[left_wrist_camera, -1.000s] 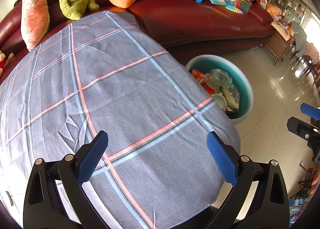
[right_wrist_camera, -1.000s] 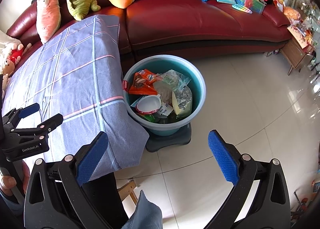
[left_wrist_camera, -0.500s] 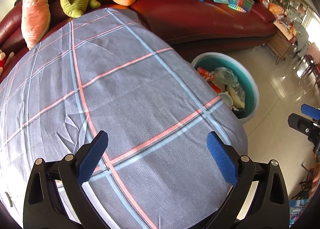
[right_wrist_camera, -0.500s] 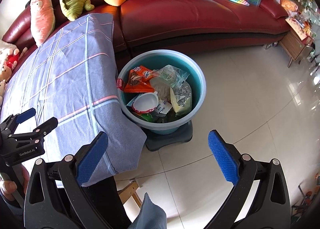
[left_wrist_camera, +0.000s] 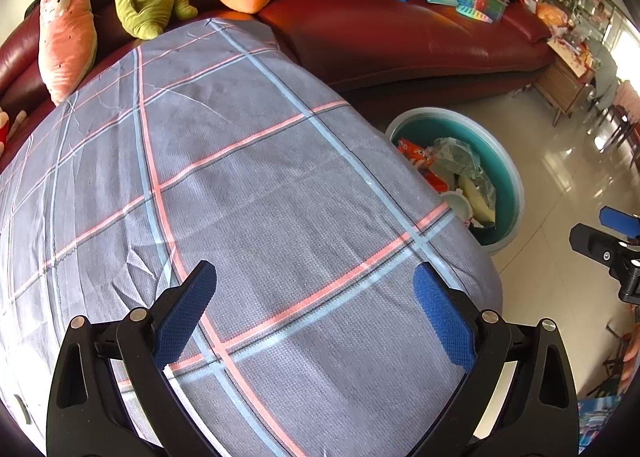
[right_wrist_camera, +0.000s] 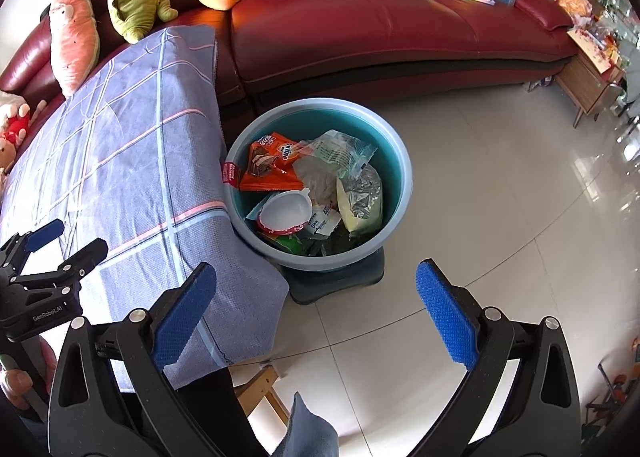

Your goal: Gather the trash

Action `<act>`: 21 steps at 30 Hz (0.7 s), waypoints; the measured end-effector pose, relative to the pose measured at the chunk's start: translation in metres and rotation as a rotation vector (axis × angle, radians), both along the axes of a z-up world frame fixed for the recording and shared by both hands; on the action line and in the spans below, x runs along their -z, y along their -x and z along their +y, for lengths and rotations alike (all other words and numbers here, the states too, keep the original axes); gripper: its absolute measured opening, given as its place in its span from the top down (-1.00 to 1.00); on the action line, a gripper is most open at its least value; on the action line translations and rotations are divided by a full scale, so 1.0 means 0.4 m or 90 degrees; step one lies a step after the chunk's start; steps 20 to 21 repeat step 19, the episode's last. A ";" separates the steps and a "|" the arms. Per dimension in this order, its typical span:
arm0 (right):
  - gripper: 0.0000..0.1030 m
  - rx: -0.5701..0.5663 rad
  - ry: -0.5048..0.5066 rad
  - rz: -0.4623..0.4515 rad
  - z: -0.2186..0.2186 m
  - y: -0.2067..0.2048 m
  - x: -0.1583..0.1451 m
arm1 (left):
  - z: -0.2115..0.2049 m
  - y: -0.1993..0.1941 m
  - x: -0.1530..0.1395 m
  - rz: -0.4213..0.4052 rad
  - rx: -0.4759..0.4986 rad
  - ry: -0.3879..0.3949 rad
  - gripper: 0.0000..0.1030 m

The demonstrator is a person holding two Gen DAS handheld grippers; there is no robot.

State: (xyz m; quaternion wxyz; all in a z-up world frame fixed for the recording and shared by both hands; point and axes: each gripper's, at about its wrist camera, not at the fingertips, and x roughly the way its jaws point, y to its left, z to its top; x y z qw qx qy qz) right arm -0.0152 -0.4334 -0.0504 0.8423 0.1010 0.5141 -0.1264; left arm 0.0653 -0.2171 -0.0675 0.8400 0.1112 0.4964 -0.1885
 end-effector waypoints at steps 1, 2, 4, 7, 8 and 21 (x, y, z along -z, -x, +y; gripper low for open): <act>-0.86 0.001 0.001 0.000 0.000 -0.004 0.001 | 0.000 -0.003 0.001 0.001 0.000 -0.001 -0.92; -0.86 0.000 0.003 0.001 0.000 -0.008 0.002 | 0.000 -0.006 0.003 0.002 -0.001 -0.001 -0.92; -0.86 0.000 0.007 0.003 0.001 -0.014 0.004 | -0.001 -0.012 0.006 0.005 -0.002 -0.003 -0.92; -0.86 -0.001 0.004 0.007 0.001 -0.028 0.008 | -0.002 -0.021 0.012 0.009 -0.002 -0.006 -0.92; -0.86 -0.001 0.005 0.008 0.001 -0.032 0.010 | -0.003 -0.024 0.014 0.010 -0.002 -0.007 -0.92; -0.87 0.001 0.010 0.020 -0.002 -0.068 0.028 | -0.008 -0.060 0.044 0.032 0.003 -0.010 -0.92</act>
